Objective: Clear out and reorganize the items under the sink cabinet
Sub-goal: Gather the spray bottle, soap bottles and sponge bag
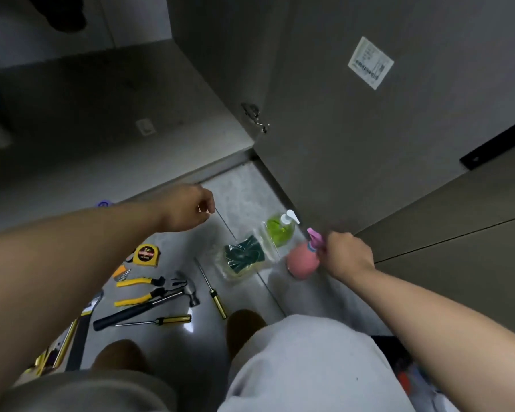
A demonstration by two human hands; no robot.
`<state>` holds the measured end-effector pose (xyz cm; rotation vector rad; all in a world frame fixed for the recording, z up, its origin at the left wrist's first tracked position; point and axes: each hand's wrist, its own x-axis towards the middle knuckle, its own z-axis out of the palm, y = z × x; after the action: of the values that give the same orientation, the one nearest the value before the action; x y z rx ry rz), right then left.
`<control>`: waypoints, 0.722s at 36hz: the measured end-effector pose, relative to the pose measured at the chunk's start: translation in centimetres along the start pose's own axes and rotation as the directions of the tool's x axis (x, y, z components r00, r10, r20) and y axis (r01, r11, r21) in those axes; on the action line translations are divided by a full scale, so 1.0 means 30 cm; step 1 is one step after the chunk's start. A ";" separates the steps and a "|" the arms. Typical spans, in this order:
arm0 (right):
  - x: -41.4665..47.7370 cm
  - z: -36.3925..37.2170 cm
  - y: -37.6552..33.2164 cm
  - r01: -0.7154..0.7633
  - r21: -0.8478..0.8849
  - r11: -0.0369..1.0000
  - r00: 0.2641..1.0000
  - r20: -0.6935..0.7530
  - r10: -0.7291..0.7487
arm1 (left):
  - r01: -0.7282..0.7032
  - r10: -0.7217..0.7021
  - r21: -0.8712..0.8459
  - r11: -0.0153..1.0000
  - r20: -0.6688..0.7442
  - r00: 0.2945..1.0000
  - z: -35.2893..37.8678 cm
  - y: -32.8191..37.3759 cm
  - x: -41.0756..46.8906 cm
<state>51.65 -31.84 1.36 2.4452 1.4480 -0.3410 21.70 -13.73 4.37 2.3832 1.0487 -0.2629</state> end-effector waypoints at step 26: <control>0.476 -0.264 -0.534 0.138 0.404 0.904 0.989 -0.108 -0.102 | 0.519 -0.524 -0.071 0.852 -0.163 0.836 0.076 -0.472 -0.187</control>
<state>44.73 -10.04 2.02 2.7249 1.7165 -0.6351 7.60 -10.46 -0.86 2.0784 1.7746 -0.2275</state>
